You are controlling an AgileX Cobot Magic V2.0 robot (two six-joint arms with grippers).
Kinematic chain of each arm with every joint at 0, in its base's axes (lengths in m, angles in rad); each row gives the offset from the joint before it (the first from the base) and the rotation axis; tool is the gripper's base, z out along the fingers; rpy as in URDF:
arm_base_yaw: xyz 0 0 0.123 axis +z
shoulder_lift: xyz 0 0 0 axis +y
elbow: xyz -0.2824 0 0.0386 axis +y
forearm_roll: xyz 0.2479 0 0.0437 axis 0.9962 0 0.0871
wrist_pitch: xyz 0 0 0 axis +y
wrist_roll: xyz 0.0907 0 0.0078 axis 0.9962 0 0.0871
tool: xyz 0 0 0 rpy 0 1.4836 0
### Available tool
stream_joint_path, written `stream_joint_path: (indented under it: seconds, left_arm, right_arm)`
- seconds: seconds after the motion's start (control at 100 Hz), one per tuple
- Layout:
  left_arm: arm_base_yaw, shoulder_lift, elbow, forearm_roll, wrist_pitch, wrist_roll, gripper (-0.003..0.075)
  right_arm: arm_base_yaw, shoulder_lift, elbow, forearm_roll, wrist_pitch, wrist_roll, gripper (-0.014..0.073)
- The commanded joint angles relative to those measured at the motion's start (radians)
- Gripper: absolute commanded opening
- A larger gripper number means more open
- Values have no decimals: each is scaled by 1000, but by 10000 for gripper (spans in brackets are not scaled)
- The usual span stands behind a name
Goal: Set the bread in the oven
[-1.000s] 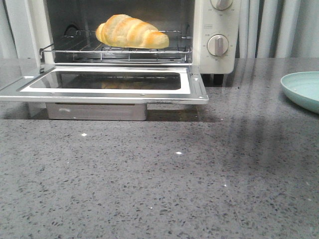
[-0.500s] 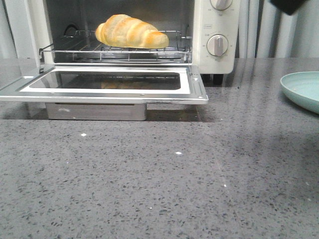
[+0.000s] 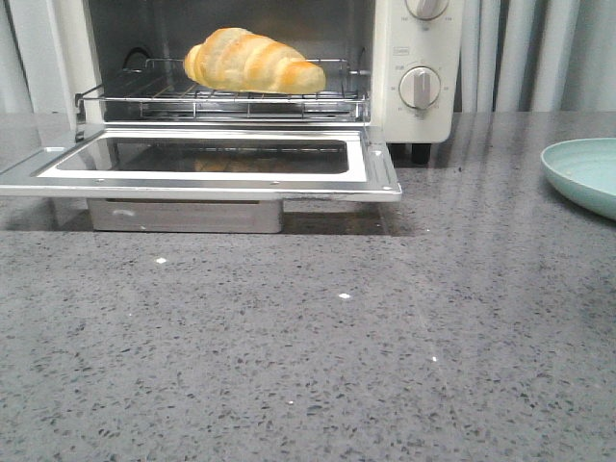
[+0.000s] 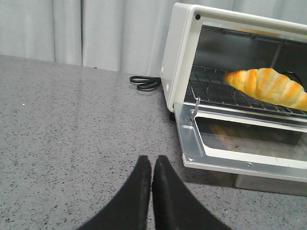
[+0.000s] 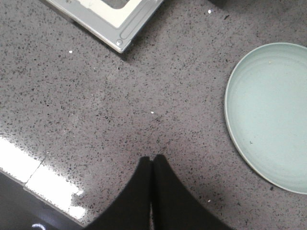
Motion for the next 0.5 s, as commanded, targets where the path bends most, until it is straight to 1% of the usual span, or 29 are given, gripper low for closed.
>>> stream_joint_path:
  seconds: [0.0, 0.49]
  left_arm:
    - [4, 17, -24, -13, -71, 0, -22]
    - [4, 17, -24, -13, -71, 0, -22]
  right_arm:
    - [-3, -28, -24, -37, 65, 5, -75]
    - [-3, -48, -24, -37, 54, 5, -75]
